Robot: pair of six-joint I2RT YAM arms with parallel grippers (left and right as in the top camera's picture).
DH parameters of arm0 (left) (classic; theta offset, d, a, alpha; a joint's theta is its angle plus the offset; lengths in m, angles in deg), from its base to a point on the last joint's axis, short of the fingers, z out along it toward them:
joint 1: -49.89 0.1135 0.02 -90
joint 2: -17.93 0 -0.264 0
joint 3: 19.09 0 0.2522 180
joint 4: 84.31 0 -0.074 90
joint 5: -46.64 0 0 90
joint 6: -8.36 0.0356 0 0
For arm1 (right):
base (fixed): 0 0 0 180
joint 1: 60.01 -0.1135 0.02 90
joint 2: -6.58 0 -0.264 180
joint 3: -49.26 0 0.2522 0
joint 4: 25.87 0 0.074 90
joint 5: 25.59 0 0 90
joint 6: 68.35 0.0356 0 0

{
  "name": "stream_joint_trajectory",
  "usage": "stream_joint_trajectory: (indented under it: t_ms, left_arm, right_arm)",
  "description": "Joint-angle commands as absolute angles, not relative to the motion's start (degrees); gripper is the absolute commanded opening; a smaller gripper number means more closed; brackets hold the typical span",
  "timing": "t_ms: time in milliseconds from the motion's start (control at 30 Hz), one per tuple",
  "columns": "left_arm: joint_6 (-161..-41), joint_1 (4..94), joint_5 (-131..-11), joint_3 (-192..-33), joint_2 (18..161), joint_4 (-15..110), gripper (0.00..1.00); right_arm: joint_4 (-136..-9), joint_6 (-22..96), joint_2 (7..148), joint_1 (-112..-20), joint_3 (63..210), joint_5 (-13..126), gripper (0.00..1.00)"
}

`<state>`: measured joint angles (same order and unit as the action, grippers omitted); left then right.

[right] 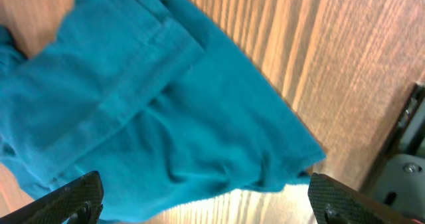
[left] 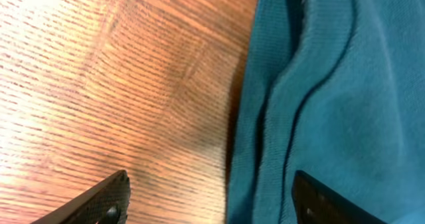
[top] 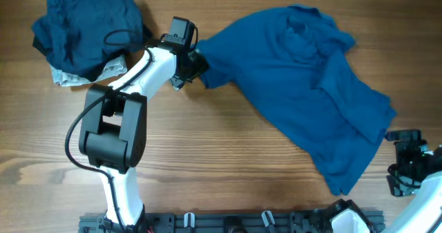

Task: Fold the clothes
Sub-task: 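Grasp the shirt edge with the left gripper and drag it leftward, then reach the right gripper to the shirt's lower right corner and grasp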

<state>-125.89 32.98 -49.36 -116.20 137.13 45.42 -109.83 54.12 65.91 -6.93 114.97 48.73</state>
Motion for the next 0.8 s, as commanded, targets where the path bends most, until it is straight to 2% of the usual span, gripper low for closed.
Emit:
stream_joint_trajectory:
  t_ms: [0,400,600,700,767]
  left_arm:
    - [-122.29,33.62,-53.67,-115.56,136.23,44.33,0.76]
    - [-125.52,25.75,-56.16,-115.43,138.88,44.68,0.65]
    - [-127.29,25.31,-55.96,-115.41,141.06,44.31,0.41]
    - [-127.27,26.67,-55.31,-115.41,141.09,44.17,0.42]
    - [-127.27,27.52,-55.31,-115.41,141.09,44.17,0.38]
  right_arm:
    - [-111.66,52.5,66.26,-6.69,113.28,47.61,1.0]
    - [-113.59,53.18,66.26,-6.69,104.37,47.61,1.0]
    - [-113.39,53.81,66.26,-6.69,104.37,47.33,1.0]
    - [-113.11,53.79,66.26,-6.69,104.34,45.12,1.0]
    - [-113.08,53.79,66.26,-6.69,104.34,45.03,1.0]
